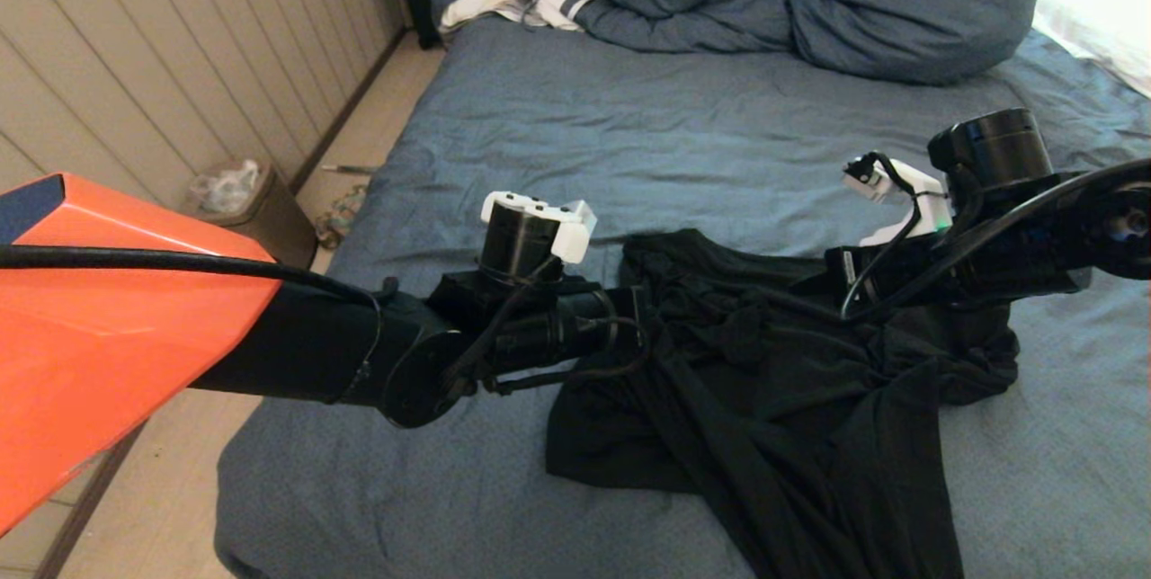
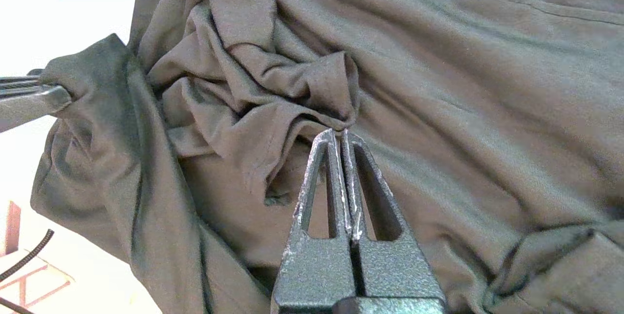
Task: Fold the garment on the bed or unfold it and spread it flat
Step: Unford the black T-shirt
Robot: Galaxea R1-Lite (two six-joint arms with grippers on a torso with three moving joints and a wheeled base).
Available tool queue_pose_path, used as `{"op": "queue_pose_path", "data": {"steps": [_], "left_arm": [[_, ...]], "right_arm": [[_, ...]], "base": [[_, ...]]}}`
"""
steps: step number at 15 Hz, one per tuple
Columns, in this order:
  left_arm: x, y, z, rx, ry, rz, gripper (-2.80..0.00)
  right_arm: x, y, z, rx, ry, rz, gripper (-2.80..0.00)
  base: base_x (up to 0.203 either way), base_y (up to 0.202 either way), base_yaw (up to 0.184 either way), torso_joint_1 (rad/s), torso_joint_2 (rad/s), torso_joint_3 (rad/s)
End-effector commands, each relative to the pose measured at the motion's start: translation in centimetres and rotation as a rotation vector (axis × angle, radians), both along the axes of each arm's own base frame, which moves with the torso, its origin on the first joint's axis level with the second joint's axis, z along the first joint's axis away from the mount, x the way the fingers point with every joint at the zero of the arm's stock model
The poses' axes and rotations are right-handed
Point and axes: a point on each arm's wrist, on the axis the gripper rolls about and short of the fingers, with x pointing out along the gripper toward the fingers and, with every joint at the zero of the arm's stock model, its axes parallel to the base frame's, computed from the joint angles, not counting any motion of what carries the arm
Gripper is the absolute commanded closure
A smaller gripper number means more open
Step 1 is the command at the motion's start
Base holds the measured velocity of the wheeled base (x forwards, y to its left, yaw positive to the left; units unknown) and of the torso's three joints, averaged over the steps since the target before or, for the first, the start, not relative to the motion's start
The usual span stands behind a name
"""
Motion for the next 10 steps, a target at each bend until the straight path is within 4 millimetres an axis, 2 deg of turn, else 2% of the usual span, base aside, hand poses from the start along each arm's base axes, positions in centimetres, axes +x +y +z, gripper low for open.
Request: {"op": "queue_pose_path", "data": {"steps": [1,3,5,6,8,10], "left_arm": [[-0.5,0.5,1.5,-0.025,-0.019,0.0,0.0],[-1.8,1.5,3.6,-0.041,-0.032,-0.005,0.0],[-4.7,3.5,6.6,-0.056,-0.041,-0.024,0.0],[-6.4,4.5,7.6,-0.056,-0.038,-0.039,0.0],[-10.6,6.5,8.3,-0.035,-0.006,-0.094,0.0],[-15.1,7.9,7.2,0.004,0.09,-0.18,0.0]], "right_arm": [[-0.1,-0.2,0.1,0.002,-0.003,-0.004,0.0],[-0.1,-0.3,0.2,0.014,-0.003,0.008,0.0],[-0.1,-0.7,0.1,0.018,0.001,-0.002,0.0],[-0.2,-0.9,0.1,0.021,0.003,-0.006,0.0],[-0.4,-1.5,-0.1,0.037,0.016,-0.007,0.0],[-0.6,-2.0,0.3,0.047,0.001,-0.008,0.0]], "base": [[0.0,0.0,0.0,0.0,0.0,0.0],[0.0,0.0,0.0,0.0,0.0,0.0],[0.0,0.0,0.0,0.0,0.0,0.0],[0.0,0.0,0.0,0.0,0.0,0.0],[0.0,0.0,0.0,0.0,0.0,0.0],[0.0,0.0,0.0,0.0,0.0,0.0]]}}
